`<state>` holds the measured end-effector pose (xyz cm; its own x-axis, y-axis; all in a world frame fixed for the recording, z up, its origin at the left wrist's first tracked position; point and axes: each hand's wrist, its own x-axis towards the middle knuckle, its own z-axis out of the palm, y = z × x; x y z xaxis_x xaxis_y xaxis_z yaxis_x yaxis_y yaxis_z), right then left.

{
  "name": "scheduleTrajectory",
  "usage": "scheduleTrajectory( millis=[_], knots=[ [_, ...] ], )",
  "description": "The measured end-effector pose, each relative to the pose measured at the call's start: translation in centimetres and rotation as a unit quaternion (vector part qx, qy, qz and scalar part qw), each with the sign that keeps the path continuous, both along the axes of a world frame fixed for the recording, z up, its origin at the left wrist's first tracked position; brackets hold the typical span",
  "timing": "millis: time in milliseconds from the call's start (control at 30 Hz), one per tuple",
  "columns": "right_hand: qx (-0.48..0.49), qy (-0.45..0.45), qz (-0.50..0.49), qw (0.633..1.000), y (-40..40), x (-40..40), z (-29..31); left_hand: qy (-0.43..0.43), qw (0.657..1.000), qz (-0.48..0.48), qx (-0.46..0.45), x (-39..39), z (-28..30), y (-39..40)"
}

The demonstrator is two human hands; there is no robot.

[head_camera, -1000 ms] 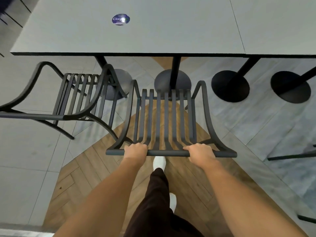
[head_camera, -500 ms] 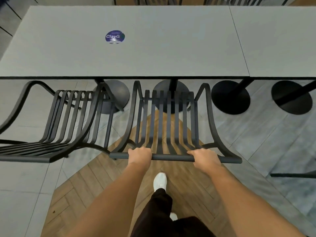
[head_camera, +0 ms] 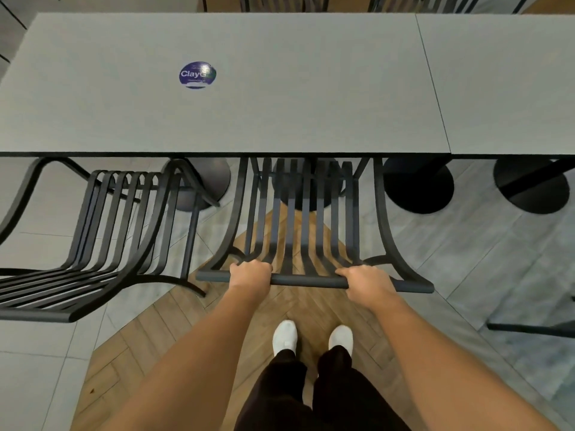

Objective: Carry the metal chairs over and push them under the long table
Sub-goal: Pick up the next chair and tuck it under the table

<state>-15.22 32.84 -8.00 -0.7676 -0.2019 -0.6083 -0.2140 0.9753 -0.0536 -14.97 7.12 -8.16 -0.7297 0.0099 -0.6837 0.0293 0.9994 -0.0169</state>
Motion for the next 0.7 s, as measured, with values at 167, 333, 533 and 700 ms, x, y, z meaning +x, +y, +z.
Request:
scheduleTrajectory(
  millis=[167, 333, 533, 700],
  knots=[
    [-0.060, -0.063, -0.033, 0.996, 0.3, -0.6, 0.8, -0.060, 0.997, 0.019, 0.047, -0.7, 0.3, -0.3],
    [-0.130, -0.073, -0.159, 0.976, 1.7, 0.3, 2.9, -0.089, 0.991, 0.004, 0.101, -1.2, 1.5, 0.1],
    [-0.140, 0.056, -0.290, 0.945, 5.7, 2.4, 4.8, -0.039, 0.988, -0.093, 0.119, -2.7, 3.9, 5.4],
    [-0.128, 0.100, -0.359, 0.919, 12.0, 5.3, 6.2, -0.007, 0.968, -0.197, 0.153, -4.0, 6.1, 13.9]
  ],
)
